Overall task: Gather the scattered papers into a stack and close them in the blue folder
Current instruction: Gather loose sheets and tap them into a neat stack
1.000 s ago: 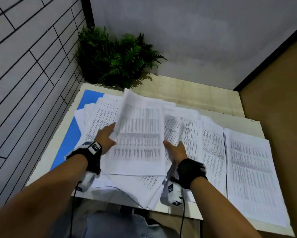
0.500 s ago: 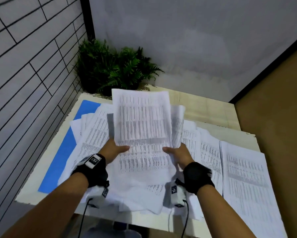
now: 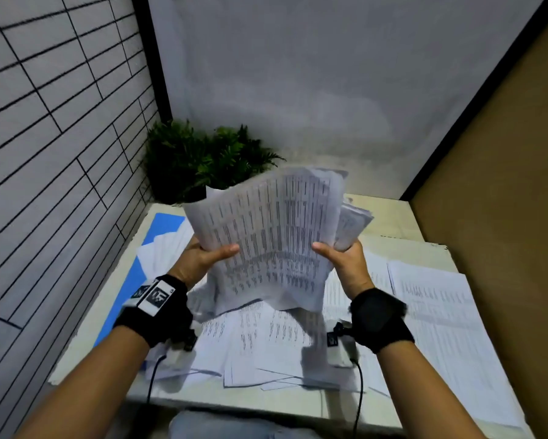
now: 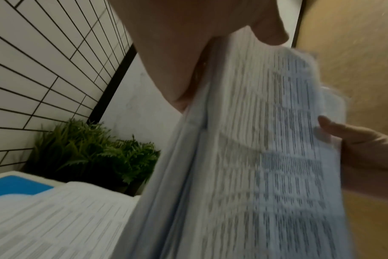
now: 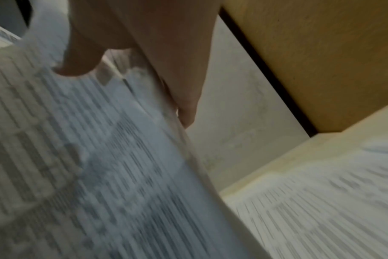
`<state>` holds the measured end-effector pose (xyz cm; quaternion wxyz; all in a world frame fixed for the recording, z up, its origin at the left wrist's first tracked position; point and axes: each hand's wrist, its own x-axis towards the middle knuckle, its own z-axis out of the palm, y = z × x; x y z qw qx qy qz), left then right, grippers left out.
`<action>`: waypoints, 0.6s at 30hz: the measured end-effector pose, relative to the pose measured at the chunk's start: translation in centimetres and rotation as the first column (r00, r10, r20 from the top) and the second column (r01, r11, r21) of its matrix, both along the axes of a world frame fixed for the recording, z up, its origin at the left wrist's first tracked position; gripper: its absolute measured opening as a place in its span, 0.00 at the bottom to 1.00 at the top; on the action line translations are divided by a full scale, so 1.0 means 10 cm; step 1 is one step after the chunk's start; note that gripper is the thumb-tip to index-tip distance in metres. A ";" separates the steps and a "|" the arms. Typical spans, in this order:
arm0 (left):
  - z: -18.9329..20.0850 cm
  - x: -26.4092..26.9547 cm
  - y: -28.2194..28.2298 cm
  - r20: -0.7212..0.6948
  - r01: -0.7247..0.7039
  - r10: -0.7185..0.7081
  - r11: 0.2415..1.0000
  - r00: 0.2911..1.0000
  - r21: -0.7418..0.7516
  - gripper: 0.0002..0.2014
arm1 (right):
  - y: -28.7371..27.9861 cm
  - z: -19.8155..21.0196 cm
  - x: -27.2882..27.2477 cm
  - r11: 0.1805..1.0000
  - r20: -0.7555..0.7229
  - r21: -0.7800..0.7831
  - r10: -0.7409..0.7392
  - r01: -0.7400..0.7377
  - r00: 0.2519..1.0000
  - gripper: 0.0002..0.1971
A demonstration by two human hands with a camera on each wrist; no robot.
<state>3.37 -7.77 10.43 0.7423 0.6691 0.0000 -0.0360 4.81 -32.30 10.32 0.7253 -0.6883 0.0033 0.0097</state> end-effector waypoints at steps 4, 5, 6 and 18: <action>0.09 -0.02 -0.09 0.005 -0.121 0.121 0.992 0.993 0.041 0.18 | 0.08 0.08 0.03 1.000 -0.011 -0.021 0.008 -0.009 1.000 0.14; 0.14 -0.02 -0.08 0.016 -0.157 0.157 0.987 0.988 0.031 0.16 | 0.07 0.16 0.04 1.000 0.017 -0.008 0.008 -0.008 1.000 0.14; 0.17 -0.03 -0.07 0.042 -0.165 0.164 0.986 0.986 0.011 0.16 | 0.04 0.21 0.06 1.000 0.052 0.013 0.000 -0.001 0.999 0.15; 0.18 -0.03 -0.09 0.120 -0.006 0.000 0.999 0.993 0.048 0.35 | -0.05 0.15 0.00 0.992 0.091 0.123 0.025 -0.036 0.996 0.17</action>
